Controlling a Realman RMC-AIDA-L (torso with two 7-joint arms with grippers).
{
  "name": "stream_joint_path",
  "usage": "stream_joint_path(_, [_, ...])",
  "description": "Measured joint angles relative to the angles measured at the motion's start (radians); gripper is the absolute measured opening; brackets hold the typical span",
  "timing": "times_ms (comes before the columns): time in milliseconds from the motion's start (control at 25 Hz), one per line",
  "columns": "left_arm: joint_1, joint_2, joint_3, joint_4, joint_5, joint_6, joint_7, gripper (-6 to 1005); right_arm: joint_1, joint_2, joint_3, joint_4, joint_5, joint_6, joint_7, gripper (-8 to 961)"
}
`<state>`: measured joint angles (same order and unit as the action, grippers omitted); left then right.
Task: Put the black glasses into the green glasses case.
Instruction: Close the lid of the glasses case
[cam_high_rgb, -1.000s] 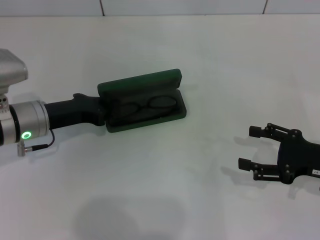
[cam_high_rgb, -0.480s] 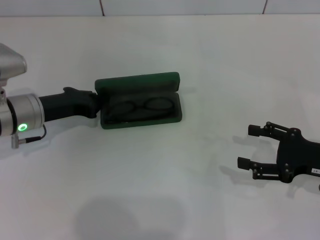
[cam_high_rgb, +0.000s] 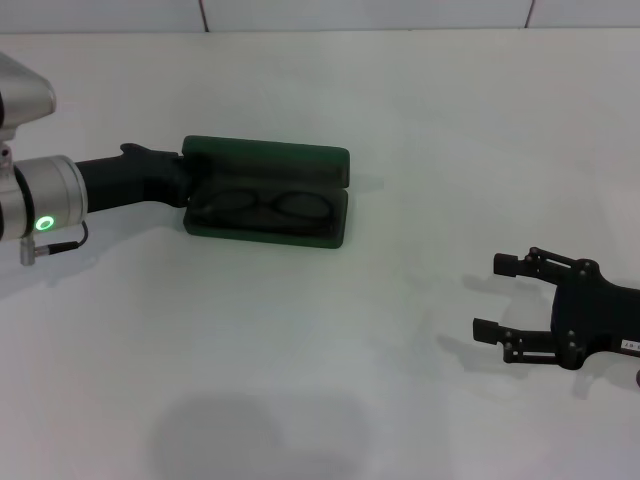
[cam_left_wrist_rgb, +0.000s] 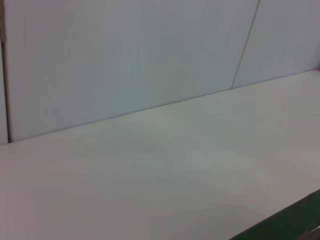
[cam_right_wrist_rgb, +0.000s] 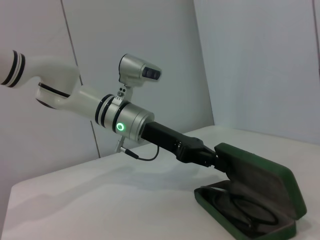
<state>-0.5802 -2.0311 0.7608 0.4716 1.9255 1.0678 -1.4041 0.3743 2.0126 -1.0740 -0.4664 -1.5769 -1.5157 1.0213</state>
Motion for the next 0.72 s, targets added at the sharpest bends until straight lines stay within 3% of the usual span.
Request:
stream_joint_path(200, [0.002, 0.002, 0.001, 0.001, 0.000, 0.043, -0.013, 1, -0.001, 0.000, -0.001, 0.000, 0.000, 0.000, 0.001, 885])
stream_joint_path(520, [0.055, 0.030, 0.002, 0.023, 0.002, 0.242, -0.108, 1, 0.000, 0.000, -0.001, 0.000, 0.000, -0.001, 0.000, 884])
stream_joint_path(720, [0.086, 0.012, -0.010, 0.094, -0.037, 0.358, -0.170, 1, 0.000, 0.000, 0.004, 0.000, 0.000, -0.001, -0.003, 884])
